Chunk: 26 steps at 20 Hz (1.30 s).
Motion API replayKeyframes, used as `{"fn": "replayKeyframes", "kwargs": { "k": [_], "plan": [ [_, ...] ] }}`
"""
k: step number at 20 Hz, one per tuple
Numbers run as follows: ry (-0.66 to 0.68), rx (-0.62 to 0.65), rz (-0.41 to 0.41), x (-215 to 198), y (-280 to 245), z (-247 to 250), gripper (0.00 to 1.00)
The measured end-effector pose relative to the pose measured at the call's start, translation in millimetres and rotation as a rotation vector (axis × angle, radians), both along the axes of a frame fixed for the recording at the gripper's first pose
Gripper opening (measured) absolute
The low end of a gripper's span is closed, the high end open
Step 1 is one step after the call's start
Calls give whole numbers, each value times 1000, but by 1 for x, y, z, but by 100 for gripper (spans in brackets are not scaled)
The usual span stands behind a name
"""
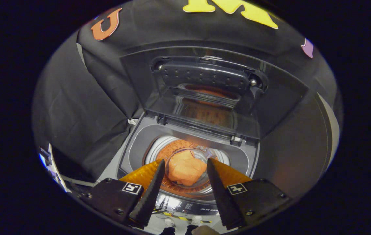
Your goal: Put the clothes into the washing machine and then close the washing machine lid.
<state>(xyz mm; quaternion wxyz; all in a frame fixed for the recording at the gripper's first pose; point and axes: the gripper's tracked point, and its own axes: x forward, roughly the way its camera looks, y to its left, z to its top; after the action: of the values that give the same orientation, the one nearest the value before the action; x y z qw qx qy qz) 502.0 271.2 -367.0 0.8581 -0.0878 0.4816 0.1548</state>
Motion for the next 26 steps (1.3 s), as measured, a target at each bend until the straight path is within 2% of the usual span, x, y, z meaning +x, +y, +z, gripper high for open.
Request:
{"fn": "replayKeyframes", "kwargs": {
  "k": [13,16,26],
  "plan": [
    [-81,10,-37,-29,-20,45,81],
    [-121,28,-40,-45,-17,72,81],
    [-317,138,-164,-98,9,202,81]
  ]
}}
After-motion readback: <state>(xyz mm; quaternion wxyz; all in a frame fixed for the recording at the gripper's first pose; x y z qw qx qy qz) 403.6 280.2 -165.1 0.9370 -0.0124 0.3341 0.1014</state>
